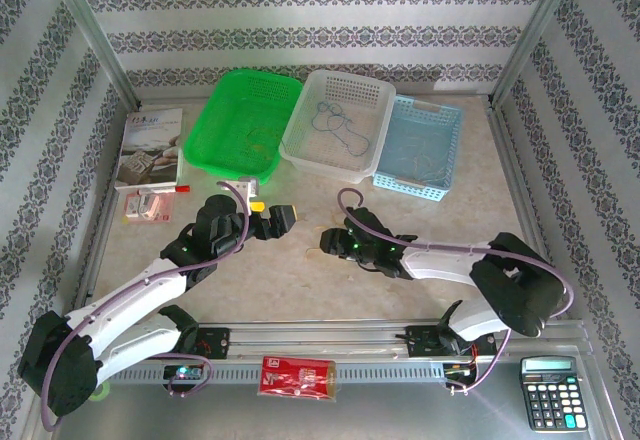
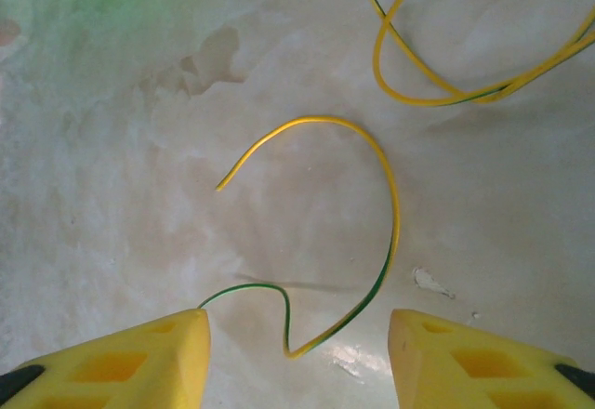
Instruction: Untangle the cables
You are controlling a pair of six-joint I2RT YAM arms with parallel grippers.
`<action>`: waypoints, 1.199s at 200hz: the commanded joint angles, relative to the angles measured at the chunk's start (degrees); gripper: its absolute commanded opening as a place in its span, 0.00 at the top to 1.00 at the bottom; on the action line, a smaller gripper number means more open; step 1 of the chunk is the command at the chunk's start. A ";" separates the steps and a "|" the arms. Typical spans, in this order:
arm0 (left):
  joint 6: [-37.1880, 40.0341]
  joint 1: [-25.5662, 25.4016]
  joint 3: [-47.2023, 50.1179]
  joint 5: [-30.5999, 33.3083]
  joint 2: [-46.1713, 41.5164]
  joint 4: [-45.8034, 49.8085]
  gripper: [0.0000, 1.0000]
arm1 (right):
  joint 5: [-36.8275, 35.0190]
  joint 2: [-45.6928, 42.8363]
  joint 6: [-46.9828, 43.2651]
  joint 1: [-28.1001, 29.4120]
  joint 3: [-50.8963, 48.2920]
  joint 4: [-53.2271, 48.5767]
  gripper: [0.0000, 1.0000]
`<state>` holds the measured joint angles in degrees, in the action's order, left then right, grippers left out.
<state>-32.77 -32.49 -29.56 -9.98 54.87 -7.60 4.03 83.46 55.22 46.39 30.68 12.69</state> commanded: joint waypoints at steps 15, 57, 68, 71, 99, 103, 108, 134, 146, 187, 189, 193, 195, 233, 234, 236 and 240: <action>0.48 0.94 -0.96 0.51 -0.53 -2.51 0.00 | -0.28 3.99 0.37 0.32 2.78 3.63 0.65; -3.45 1.33 -0.89 -0.51 -0.31 -1.84 0.00 | 3.72 3.10 -3.30 -1.19 3.34 6.11 1.00; -5.63 1.51 -0.77 -1.49 -0.16 -1.87 0.00 | 5.21 1.31 -4.75 -1.91 3.49 6.30 1.00; -6.19 1.51 -0.64 -1.79 -0.11 -2.03 0.00 | 5.56 0.74 -5.00 -2.12 3.51 6.30 1.00; -13.00 1.78 0.88 -4.74 0.80 -6.11 0.00 | 9.15 -4.06 -7.03 -3.92 4.59 6.26 1.00; -14.12 1.76 1.32 -5.27 1.06 -7.44 0.00 | 9.64 -4.55 -7.06 -4.18 4.77 6.21 1.00; -15.45 1.89 1.79 -5.93 1.36 -9.32 0.00 | 10.33 -5.21 -7.17 -4.61 4.98 6.34 1.00; -19.43 2.17 2.44 -9.29 3.77 -15.58 0.01 | 13.95 -7.65 -6.16 -6.50 5.94 7.31 1.00; -20.24 2.15 2.16 -10.40 4.83 -17.07 0.04 | 15.00 -8.58 -5.62 -7.09 6.38 7.59 1.00; -22.12 2.08 1.93 -12.33 7.63 -21.35 0.15 | 16.49 -10.33 -4.36 -7.81 7.29 8.17 1.00; -22.15 2.12 1.93 -12.34 7.75 -21.59 0.16 | 16.57 -10.33 -4.30 -7.81 7.34 8.24 1.00; -22.30 2.14 2.00 -12.35 7.98 -22.09 0.17 | 16.68 -10.34 -4.29 -7.85 7.38 8.30 1.00; -22.35 2.16 1.99 -12.41 8.04 -22.33 0.18 | 16.77 -10.34 -4.19 -7.88 7.38 8.38 1.00; -23.17 2.15 1.43 -13.80 10.14 -24.96 0.33 | 17.69 -10.02 -3.33 -7.97 7.38 9.79 1.00; -23.19 2.12 1.39 -13.82 10.20 -25.03 0.34 | 17.73 -10.00 -3.30 -7.98 7.38 9.80 1.00; -23.21 2.13 1.40 -13.86 10.37 -25.26 0.34 | 17.78 -9.97 -3.26 -7.96 7.38 9.88 1.00; -23.29 2.15 1.38 -13.94 10.58 -25.55 0.36 | 17.85 -9.98 -3.15 -7.92 7.38 10.02 1.00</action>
<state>-54.76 -30.98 -27.86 -22.09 64.31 -27.64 20.16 74.37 51.11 38.81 36.64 20.14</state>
